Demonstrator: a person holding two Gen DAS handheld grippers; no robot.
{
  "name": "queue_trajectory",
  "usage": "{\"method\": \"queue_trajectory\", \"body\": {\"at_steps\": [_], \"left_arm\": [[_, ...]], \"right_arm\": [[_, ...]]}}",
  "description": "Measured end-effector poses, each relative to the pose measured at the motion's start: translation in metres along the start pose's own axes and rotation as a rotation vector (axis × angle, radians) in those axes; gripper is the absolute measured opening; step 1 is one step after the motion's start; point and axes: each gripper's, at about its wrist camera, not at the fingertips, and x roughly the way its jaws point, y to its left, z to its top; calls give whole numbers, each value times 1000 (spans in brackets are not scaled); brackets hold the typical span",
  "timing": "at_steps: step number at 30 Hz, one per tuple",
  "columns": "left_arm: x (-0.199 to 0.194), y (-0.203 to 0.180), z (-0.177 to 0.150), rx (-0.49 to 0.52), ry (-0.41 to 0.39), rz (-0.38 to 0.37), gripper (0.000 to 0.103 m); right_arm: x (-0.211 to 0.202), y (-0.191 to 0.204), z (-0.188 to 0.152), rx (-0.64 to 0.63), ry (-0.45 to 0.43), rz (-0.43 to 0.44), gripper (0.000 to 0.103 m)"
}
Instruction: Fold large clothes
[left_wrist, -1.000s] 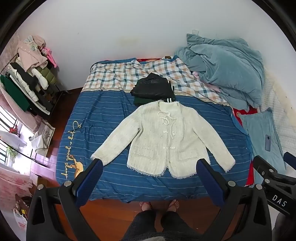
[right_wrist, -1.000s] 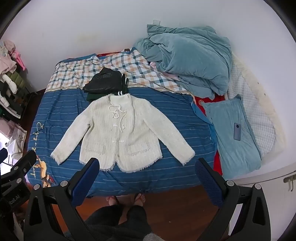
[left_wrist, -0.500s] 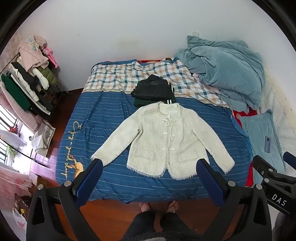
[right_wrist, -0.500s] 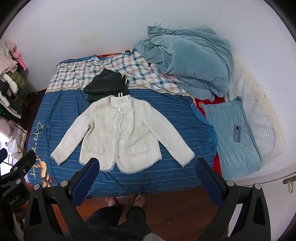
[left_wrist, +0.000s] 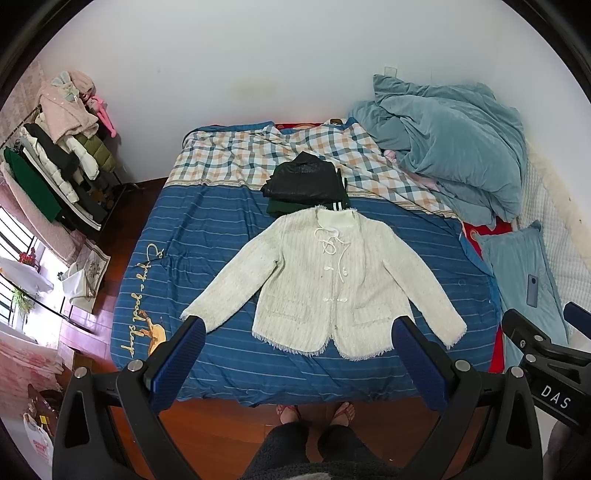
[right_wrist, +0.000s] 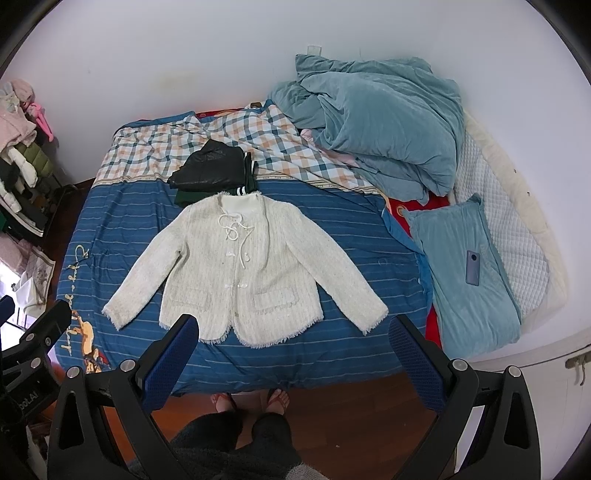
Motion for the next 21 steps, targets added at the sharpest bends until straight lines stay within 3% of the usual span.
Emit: {"method": "queue_trajectory", "body": {"at_steps": [21], "left_arm": [[-5,-3,3,-4,-12,3,103]], "right_arm": [[-11,3,13,-4,-7,15,103]]}}
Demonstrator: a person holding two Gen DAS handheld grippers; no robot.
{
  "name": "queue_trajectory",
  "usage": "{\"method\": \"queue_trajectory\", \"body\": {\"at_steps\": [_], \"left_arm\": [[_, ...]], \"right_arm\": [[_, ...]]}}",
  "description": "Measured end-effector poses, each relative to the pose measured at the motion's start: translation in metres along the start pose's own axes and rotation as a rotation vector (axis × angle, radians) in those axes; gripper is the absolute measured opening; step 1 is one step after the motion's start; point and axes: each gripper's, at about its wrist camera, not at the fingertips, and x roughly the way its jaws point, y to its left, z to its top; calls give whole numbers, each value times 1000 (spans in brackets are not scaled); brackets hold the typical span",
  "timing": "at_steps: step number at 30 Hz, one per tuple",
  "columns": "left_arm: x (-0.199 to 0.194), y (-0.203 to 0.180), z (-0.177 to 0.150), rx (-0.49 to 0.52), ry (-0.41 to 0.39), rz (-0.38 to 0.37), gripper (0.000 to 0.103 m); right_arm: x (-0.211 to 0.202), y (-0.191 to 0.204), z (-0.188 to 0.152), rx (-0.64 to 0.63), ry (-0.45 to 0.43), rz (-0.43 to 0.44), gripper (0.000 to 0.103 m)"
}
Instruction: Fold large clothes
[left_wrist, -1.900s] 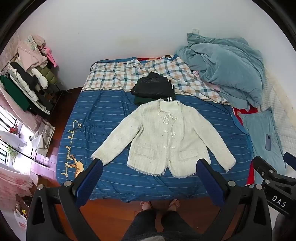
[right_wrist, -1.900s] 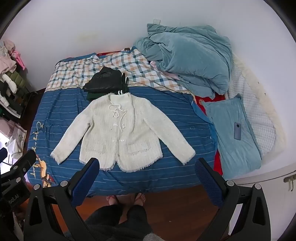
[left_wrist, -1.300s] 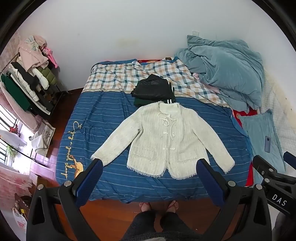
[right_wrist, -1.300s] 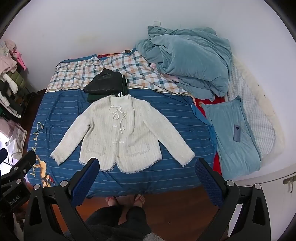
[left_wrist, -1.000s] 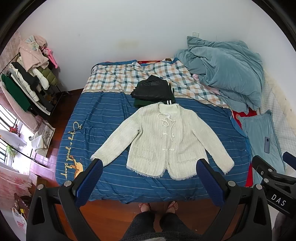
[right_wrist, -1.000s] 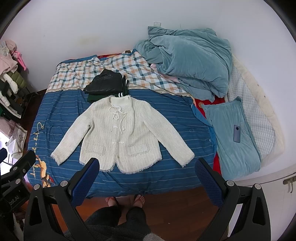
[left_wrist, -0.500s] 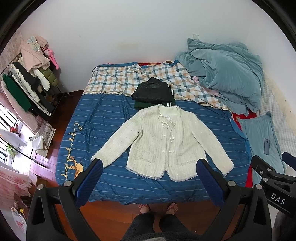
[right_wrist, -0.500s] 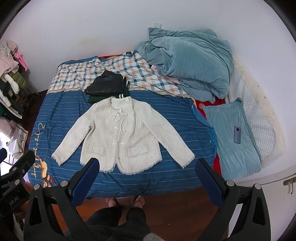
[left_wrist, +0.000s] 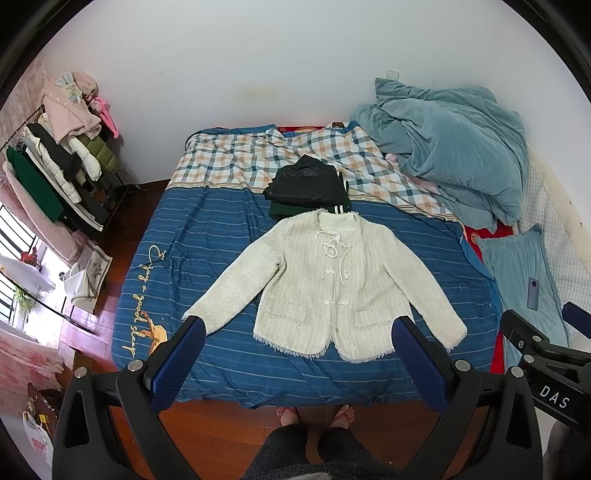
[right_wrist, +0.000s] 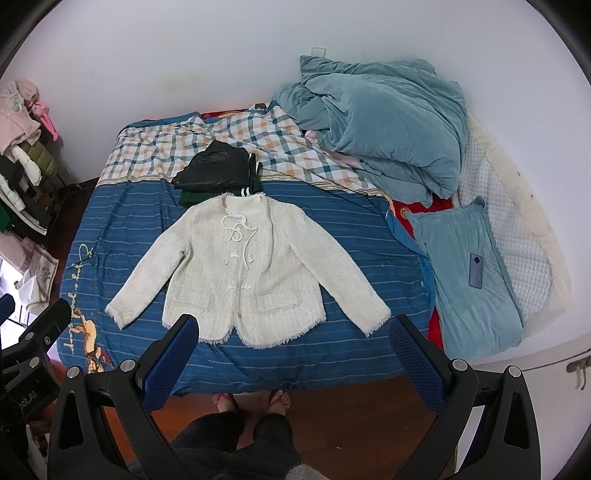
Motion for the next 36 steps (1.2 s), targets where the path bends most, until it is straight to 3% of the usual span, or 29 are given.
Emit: {"method": "queue_trajectory", "body": {"at_steps": [36], "left_arm": [[4,-3,4,15,-8,-23,103]], "right_arm": [[-1,-5,-1,5,-5,-6,103]]}}
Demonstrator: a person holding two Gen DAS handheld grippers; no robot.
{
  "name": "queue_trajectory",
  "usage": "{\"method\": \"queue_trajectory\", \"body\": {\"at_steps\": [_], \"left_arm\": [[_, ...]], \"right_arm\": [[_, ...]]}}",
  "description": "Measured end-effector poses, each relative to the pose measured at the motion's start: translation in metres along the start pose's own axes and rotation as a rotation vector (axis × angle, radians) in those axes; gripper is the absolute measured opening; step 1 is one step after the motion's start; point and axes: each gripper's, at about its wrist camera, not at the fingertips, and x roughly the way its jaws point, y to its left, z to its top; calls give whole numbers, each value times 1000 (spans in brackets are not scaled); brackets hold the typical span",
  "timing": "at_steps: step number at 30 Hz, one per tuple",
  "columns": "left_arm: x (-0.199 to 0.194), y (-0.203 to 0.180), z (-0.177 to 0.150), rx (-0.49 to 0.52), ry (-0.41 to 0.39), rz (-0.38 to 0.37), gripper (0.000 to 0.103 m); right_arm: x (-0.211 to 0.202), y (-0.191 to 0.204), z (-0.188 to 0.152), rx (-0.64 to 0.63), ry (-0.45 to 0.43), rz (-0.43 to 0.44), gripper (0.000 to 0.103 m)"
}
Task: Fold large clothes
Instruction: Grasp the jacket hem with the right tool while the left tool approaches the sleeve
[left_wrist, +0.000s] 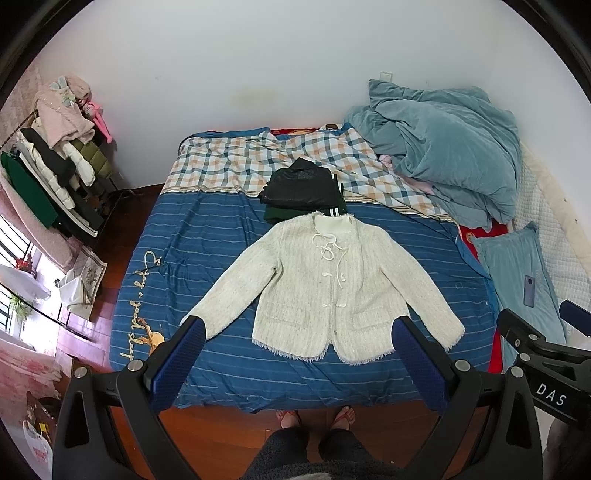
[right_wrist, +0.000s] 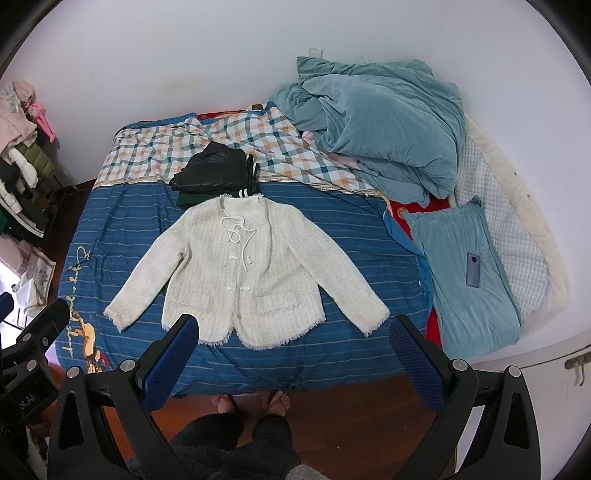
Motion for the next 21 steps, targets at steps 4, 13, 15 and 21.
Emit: {"method": "queue_trajectory", "body": {"at_steps": [4,13,15,21], "left_arm": [[6,7,7,8,-1,-15,103],[80,24,26,25,-119,53,103],[109,24,30,16,-117,58,103],[219,5,40,8,-34,182,103]], "right_arm": [[1,-2,1,4,2,-6,103],[76,-39,4,217,11,100,103],[112,-64,-2,310,21,60,103],[268,-170,-38,573,170,6,71]]}}
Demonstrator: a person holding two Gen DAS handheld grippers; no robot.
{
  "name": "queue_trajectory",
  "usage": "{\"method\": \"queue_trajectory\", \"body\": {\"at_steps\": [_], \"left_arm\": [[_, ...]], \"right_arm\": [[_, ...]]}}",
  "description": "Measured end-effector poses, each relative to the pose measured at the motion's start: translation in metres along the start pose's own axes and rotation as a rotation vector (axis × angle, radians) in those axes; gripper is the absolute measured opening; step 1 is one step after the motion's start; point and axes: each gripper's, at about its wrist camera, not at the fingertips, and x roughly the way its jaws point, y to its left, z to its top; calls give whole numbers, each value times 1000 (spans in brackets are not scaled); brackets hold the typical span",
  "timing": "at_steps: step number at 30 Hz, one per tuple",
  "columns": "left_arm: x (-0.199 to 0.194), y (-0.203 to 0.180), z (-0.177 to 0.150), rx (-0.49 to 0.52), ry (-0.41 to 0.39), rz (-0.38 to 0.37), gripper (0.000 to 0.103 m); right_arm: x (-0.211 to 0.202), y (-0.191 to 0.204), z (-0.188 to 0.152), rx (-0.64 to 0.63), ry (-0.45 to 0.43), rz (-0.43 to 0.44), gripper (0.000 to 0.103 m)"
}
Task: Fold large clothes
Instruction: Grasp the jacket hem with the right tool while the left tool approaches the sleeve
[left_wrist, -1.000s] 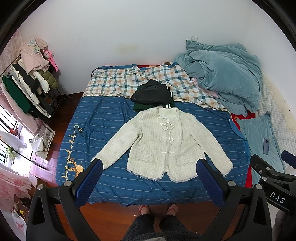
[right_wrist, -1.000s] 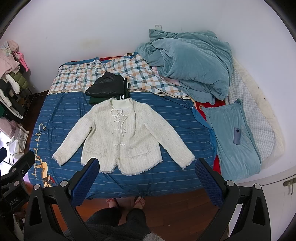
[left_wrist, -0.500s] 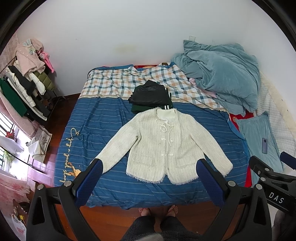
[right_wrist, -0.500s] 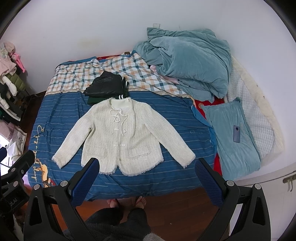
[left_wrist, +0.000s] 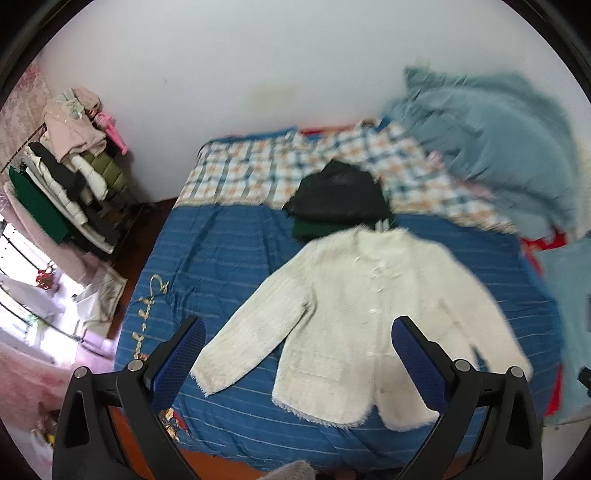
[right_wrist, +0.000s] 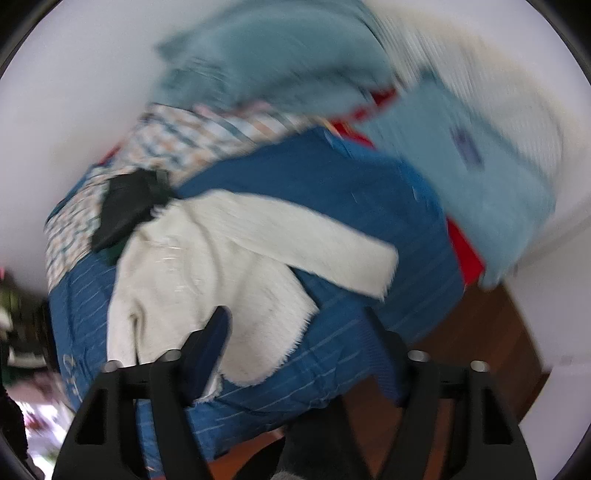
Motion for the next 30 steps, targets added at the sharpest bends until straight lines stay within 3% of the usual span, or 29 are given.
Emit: {"method": "queue_trajectory", "body": {"at_steps": [2,5,10,13,17,20,21,22,24,28,30], "left_arm": [[40,-16,-1,6,52,56,103],[91,-39,-3,4,121,120,103],[179,-69,-21,27,239,225,103],[239,-80,-43,33,333,260,103],[298,-89,-72,54,433,294,103],[326,-94,-82,55,471,307,103],[334,-92,-85,53,470,310,103],[342,-93,-86,54,462,311,103],[353,-96,-89,69,443,315,103],[363,-90,-100,93,422,310,103],[366,-82,-106,79,418,290,103]], "right_arm": [[54,-35,15,80,39,-10,72],[136,-88,37,147,87,-40,83],[280,-184,60,272,195,-127,85],[349,-222,61,350,253,-128,85],[435,-251,49,455,346,-33,87],[461,-251,49,489,342,-80,85],[460,-246,51,487,322,-104,69],[456,-239,53,474,300,-125,43],[447,-226,57,437,265,-173,18],[415,-211,62,450,210,-216,9],[389,-195,68,444,149,-147,9]]}}
